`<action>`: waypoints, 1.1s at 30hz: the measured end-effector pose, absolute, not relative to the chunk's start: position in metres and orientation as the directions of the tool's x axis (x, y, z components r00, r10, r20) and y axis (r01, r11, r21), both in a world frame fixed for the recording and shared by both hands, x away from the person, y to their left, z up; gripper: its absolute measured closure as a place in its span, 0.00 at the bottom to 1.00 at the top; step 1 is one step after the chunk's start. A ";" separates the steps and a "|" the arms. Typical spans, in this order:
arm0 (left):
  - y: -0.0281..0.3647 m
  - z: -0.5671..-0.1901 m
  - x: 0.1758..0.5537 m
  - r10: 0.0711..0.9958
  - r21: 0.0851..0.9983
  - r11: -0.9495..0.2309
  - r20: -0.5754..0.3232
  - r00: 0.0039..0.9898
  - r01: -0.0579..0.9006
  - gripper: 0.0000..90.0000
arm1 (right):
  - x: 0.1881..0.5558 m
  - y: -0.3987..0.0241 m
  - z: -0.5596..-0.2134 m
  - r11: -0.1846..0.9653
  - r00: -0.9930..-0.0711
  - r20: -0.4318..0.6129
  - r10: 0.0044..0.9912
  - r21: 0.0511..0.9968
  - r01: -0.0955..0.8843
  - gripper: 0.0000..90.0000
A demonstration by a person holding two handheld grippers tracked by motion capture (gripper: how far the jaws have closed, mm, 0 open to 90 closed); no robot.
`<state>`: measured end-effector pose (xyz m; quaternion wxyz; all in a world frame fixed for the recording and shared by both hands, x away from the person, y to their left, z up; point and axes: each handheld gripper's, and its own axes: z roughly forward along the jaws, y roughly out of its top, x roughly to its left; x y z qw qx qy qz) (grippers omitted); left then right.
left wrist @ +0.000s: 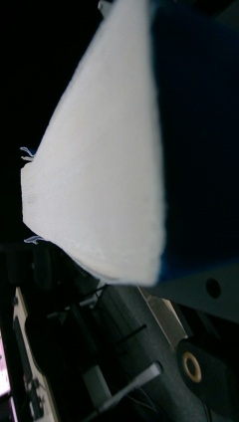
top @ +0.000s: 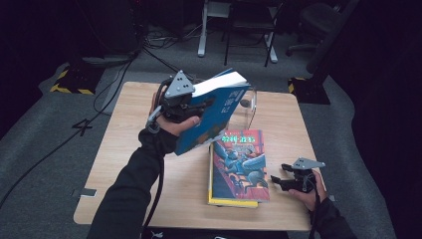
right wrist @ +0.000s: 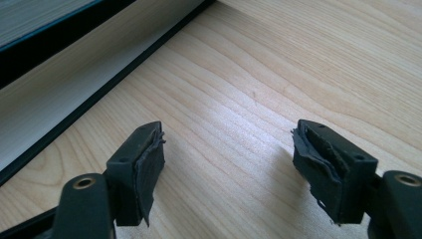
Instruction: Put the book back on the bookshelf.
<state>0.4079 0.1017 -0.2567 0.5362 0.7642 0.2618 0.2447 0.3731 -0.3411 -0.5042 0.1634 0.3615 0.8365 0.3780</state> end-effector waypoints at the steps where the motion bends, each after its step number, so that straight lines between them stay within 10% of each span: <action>1: 0.104 -0.256 0.409 0.675 0.950 -0.280 0.091 0.732 0.140 0.67 | 0.373 -0.341 -0.504 0.452 -0.684 0.000 0.729 0.751 0.481 0.32; 33: 0.095 -0.259 0.494 0.860 0.940 -0.232 0.078 0.504 0.249 0.67 | 0.373 -0.342 -0.504 0.454 -0.687 0.000 0.727 0.751 0.480 0.32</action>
